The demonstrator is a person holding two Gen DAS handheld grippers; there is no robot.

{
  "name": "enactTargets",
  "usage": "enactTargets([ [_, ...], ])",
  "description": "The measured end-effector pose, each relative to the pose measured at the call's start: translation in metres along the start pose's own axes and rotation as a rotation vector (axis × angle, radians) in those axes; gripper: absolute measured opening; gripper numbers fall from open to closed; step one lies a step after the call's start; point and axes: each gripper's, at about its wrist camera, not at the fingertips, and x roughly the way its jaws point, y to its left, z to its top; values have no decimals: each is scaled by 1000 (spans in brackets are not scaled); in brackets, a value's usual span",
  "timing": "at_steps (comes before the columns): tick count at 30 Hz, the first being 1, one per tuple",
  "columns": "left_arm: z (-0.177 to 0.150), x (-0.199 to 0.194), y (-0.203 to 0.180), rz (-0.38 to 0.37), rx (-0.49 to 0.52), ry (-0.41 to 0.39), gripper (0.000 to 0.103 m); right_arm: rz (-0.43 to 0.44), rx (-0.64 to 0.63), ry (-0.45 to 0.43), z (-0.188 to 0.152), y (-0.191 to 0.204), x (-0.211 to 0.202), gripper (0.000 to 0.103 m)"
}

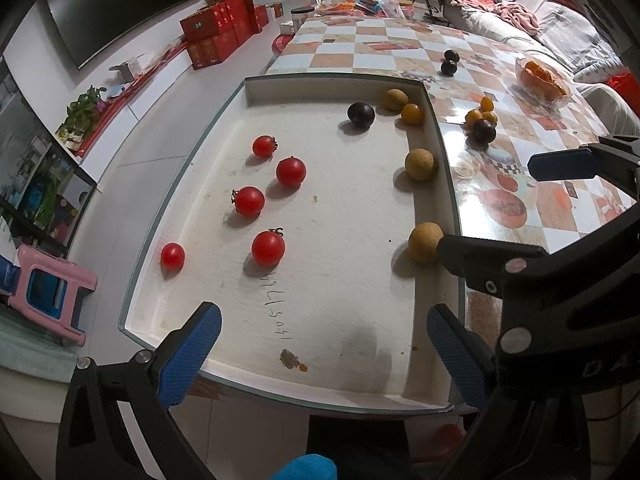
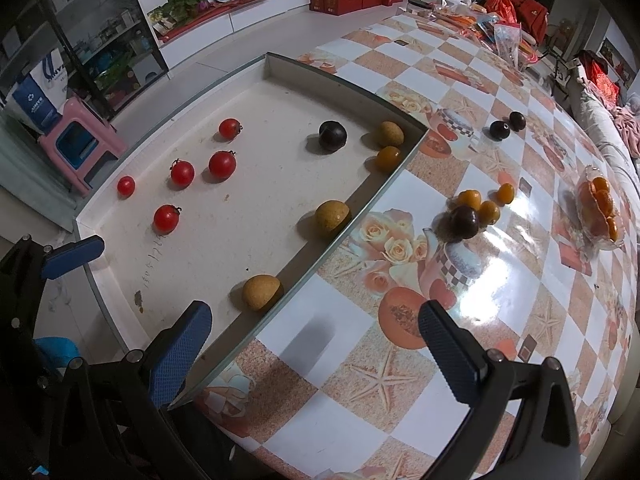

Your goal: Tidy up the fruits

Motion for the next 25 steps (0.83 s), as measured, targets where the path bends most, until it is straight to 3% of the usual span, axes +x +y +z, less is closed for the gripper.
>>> enactTargets([
  [25,-2,-1,-1,17,-11,-10,103,26,-4,-2,-1,1,5,103],
])
